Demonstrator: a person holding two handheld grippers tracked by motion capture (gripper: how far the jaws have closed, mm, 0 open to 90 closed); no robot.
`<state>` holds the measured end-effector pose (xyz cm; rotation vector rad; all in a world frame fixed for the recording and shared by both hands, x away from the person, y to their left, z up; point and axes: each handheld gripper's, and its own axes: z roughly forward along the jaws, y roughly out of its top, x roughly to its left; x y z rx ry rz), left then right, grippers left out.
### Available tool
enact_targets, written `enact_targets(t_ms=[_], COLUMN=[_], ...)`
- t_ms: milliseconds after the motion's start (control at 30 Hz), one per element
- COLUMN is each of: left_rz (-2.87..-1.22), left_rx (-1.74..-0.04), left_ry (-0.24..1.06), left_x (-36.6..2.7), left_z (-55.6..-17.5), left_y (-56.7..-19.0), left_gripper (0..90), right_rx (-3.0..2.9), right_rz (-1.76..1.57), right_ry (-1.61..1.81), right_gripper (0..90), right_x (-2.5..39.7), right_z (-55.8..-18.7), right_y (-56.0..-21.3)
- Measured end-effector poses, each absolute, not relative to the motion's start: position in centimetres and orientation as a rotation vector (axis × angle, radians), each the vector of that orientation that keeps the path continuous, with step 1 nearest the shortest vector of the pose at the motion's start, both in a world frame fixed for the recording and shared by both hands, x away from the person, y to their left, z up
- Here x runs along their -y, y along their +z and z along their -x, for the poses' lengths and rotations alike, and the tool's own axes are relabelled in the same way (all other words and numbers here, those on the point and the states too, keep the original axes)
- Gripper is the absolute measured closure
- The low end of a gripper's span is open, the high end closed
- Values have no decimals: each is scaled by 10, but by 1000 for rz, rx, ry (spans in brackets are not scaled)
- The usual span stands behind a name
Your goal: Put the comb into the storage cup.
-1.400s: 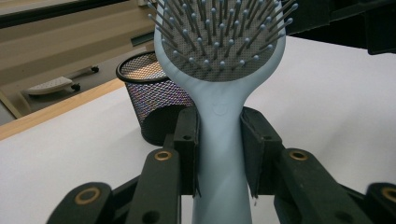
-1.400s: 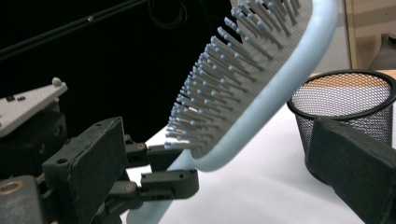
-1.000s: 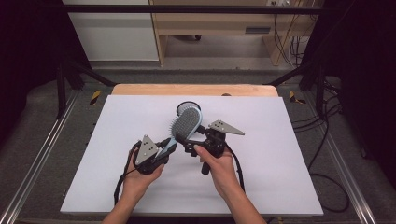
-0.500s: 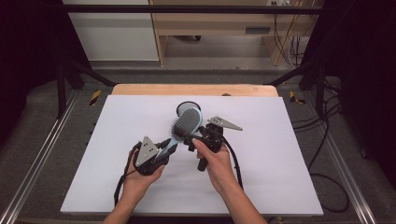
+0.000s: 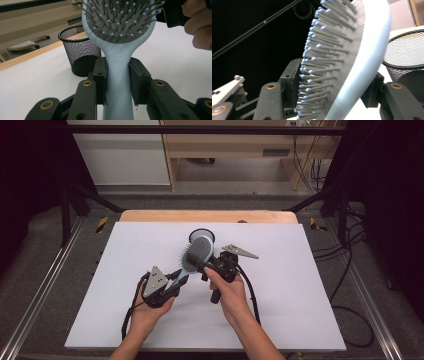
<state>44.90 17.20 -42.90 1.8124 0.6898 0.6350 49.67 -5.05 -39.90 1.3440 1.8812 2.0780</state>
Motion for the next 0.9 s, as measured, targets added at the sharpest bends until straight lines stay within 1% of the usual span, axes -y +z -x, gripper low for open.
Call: enact_targets(t_ms=[333,900], left_rz=[-1801,-1788], left_rx=[-692,-708], left_ry=[619,588], left_x=[-174,-179], left_z=[-451,-453], left_y=[-428,-428], left_gripper=[693,691], right_rx=[-1887,-1902], right_rz=[-1277,-1208], right_ry=[2083,2083], right_gripper=[503,544], right_x=[48,41], right_z=[-494,-492], right_y=[-393,-389])
